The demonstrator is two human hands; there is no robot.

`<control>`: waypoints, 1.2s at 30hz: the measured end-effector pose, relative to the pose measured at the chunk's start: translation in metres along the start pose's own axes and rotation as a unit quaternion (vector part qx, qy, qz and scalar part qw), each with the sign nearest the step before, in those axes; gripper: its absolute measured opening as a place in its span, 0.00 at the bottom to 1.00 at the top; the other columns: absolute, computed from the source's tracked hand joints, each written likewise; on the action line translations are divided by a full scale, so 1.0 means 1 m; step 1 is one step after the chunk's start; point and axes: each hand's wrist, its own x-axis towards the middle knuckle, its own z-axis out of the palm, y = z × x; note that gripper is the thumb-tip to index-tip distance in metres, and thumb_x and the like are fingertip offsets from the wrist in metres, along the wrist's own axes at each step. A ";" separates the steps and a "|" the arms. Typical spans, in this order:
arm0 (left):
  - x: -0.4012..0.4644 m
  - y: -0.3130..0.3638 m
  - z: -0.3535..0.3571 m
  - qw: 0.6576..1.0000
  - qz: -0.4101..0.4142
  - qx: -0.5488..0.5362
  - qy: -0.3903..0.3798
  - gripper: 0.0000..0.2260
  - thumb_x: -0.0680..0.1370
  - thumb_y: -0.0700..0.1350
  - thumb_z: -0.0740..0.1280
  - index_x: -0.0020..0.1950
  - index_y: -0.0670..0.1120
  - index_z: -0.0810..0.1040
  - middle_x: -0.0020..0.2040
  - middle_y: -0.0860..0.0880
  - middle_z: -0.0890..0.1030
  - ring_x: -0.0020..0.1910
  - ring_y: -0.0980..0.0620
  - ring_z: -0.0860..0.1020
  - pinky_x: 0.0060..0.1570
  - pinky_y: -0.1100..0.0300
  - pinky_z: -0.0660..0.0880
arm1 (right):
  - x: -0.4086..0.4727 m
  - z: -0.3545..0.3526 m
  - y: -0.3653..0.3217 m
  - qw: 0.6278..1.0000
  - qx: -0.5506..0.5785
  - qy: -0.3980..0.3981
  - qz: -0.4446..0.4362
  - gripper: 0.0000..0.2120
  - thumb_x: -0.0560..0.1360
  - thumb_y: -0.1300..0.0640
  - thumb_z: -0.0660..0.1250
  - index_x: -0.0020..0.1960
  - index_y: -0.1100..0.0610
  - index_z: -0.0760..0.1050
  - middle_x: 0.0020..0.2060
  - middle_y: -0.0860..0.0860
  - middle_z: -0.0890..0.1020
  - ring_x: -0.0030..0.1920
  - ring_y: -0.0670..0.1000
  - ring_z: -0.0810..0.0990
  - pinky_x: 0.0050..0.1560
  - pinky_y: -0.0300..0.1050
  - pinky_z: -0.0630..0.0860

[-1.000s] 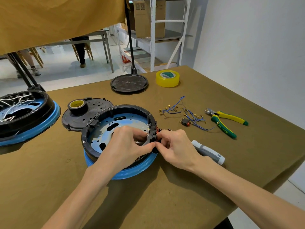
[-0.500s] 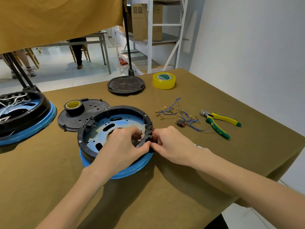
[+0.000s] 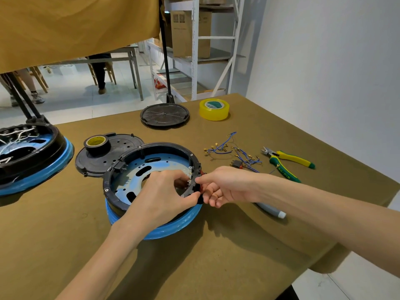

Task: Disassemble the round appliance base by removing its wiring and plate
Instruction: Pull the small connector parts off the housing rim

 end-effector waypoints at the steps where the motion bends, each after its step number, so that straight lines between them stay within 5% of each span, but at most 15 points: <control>1: 0.000 0.001 0.000 1.000 0.005 0.006 -0.003 0.15 0.71 0.59 0.72 0.53 0.53 0.86 0.41 0.59 0.84 0.42 0.61 0.82 0.44 0.60 0.82 | 0.000 0.001 0.001 1.000 0.010 0.003 0.000 0.17 0.81 0.48 0.68 0.51 0.64 0.79 0.34 0.56 0.82 0.31 0.49 0.79 0.33 0.38 0.77; 7: 0.001 0.000 0.000 1.000 0.015 -0.001 -0.016 0.13 0.72 0.57 0.72 0.53 0.54 0.85 0.41 0.60 0.84 0.42 0.63 0.82 0.42 0.64 0.81 | 0.009 0.009 0.004 0.997 0.007 0.071 -0.014 0.22 0.76 0.48 0.75 0.57 0.67 0.81 0.31 0.54 0.81 0.28 0.47 0.75 0.32 0.37 0.73; 15: 0.002 -0.001 0.001 1.000 0.009 -0.004 -0.022 0.13 0.72 0.58 0.72 0.53 0.53 0.85 0.40 0.60 0.84 0.41 0.63 0.82 0.41 0.64 0.81 | 0.015 0.007 0.002 0.997 -0.001 0.071 0.006 0.14 0.75 0.49 0.75 0.50 0.59 0.80 0.27 0.53 0.76 0.25 0.47 0.70 0.29 0.36 0.68; 24: 0.000 0.000 0.000 0.999 -0.032 -0.038 0.006 0.12 0.70 0.58 0.76 0.47 0.52 0.85 0.36 0.57 0.84 0.39 0.61 0.83 0.38 0.60 0.81 | 0.010 0.003 -0.022 0.977 -0.209 0.007 0.033 0.22 0.83 0.42 0.62 0.44 0.61 0.75 0.25 0.54 0.78 0.22 0.48 0.70 0.25 0.38 0.66; 27: 0.001 -0.001 0.000 0.998 -0.032 -0.046 0.002 0.12 0.70 0.57 0.77 0.48 0.52 0.86 0.37 0.58 0.85 0.39 0.63 0.83 0.39 0.62 0.82 | 0.009 0.001 -0.017 0.986 -0.168 -0.002 0.017 0.20 0.81 0.44 0.65 0.40 0.58 0.75 0.23 0.51 0.72 0.24 0.48 0.66 0.27 0.39 0.61; 31: 0.003 -0.001 0.000 0.999 -0.028 -0.046 -0.007 0.13 0.70 0.58 0.75 0.48 0.52 0.84 0.38 0.58 0.84 0.39 0.61 0.83 0.40 0.58 0.83 | 0.011 0.011 0.002 0.991 -0.100 0.081 -0.038 0.21 0.79 0.45 0.70 0.34 0.56 0.71 0.20 0.47 0.67 0.21 0.47 0.61 0.24 0.39 0.57; 36: 0.003 -0.002 0.000 0.999 -0.028 -0.037 -0.004 0.13 0.69 0.59 0.74 0.48 0.54 0.84 0.38 0.58 0.84 0.40 0.61 0.83 0.41 0.58 0.83 | 0.013 0.015 0.005 0.989 -0.077 0.120 -0.050 0.19 0.78 0.47 0.71 0.35 0.57 0.72 0.19 0.46 0.66 0.18 0.46 0.60 0.20 0.36 0.56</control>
